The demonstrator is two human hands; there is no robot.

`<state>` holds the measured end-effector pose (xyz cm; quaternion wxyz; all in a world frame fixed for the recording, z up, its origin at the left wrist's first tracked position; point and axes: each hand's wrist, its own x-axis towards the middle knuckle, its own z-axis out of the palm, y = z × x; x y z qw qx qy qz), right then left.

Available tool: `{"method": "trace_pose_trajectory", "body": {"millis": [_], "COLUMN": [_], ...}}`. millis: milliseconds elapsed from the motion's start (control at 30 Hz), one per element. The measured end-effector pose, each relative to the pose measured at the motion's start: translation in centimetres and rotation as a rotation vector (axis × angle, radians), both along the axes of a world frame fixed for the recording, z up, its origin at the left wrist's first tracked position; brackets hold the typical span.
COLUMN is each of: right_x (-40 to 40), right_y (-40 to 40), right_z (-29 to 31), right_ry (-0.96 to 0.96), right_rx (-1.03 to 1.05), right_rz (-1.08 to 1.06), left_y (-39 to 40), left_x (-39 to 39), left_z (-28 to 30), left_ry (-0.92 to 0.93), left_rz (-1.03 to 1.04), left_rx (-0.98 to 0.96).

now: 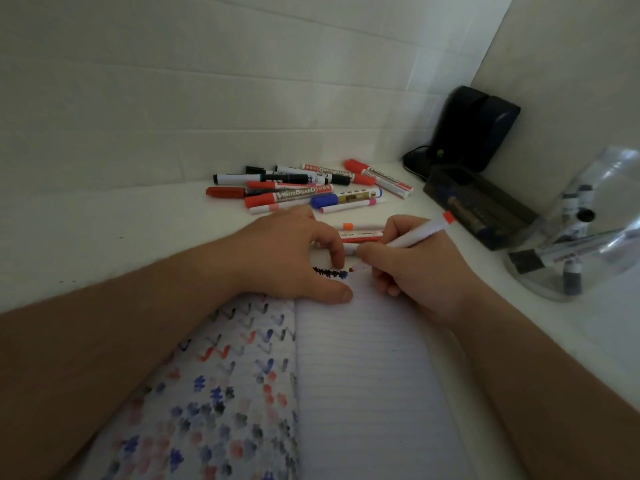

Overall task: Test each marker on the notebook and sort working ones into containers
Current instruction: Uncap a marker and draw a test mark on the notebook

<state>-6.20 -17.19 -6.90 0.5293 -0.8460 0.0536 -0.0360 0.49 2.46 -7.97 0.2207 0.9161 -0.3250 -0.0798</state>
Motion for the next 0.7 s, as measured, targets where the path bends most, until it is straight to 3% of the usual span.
{"method": "trace_pose_trajectory", "body": {"millis": [500, 700], "right_x": [-0.05, -0.15], "right_y": [0.43, 0.35], "right_z": [-0.08, -0.01], "right_ry": [0.02, 0.019], "right_rx": [-0.063, 0.002], "right_rz": [-0.03, -0.022], "left_y": [-0.03, 0.01], "left_x": [-0.06, -0.18], "left_z": [0.09, 0.05], "left_ry": [0.028, 0.011], "left_rz": [-0.001, -0.007], "left_rx": [-0.019, -0.038]}}
